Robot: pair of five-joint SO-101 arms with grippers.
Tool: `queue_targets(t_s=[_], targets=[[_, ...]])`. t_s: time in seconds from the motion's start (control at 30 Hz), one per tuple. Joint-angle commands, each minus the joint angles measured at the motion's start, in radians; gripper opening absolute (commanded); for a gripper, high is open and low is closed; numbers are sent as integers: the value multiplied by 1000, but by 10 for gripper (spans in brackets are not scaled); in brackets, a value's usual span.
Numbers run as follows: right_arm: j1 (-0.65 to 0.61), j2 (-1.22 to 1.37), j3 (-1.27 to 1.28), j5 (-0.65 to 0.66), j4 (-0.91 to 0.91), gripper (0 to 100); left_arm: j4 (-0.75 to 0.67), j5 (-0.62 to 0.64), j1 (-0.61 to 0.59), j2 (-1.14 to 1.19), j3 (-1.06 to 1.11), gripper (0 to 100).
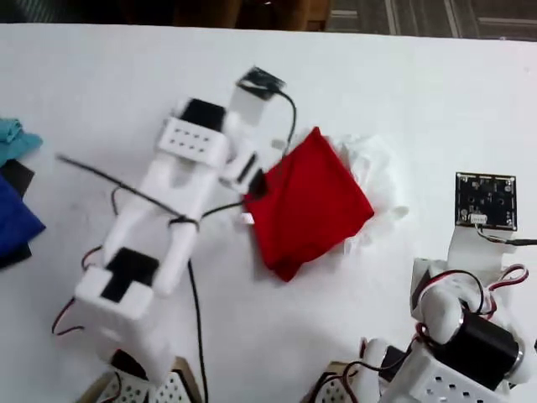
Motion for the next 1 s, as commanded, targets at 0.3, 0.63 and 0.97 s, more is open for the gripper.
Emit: queue_targets(t_s=[0.3,0.63,0.97], targets=[[-2,-4,-3,-3,19,227,-83,43,101,292,-38,212],[-2,-4,-3,-3,19,227,114,123,68,437,-360,25],[-2,-4,-3,-3,19,227,347,98,-376,290,-769,24]])
